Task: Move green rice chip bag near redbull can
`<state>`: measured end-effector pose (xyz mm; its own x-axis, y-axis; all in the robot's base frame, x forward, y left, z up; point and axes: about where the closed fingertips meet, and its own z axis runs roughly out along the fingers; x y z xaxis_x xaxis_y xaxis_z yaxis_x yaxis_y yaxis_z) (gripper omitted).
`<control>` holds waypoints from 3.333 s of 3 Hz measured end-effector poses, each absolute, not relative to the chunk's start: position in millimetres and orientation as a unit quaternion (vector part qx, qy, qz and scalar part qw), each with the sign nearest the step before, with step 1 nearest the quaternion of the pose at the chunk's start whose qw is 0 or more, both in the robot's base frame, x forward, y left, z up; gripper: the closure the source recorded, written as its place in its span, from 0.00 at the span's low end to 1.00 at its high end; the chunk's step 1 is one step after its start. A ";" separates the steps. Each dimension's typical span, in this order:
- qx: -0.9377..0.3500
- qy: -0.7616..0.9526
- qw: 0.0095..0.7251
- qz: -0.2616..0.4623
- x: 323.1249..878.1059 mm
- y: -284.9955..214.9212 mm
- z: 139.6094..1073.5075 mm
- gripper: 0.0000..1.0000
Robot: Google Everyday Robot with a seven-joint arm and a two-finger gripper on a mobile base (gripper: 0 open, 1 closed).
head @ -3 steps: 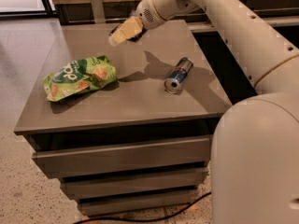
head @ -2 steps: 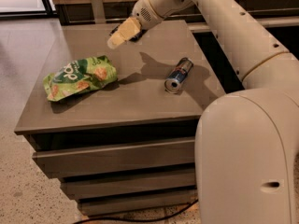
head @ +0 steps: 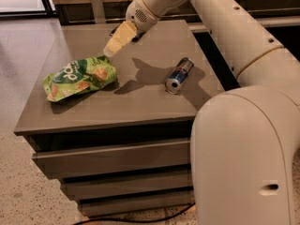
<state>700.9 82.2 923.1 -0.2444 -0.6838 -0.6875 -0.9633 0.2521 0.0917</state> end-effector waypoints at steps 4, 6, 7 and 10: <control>-0.523 0.770 0.281 0.233 698.7 109.7 873.6 0.00; -0.524 0.777 0.266 0.225 695.2 111.1 856.8 0.13; -0.532 0.776 0.252 0.226 692.0 112.1 853.4 0.37; -0.550 0.774 0.236 0.208 693.4 102.4 858.8 1.00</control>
Offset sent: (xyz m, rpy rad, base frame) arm -0.0056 0.0330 -0.0425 -0.0005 -0.0404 -0.0896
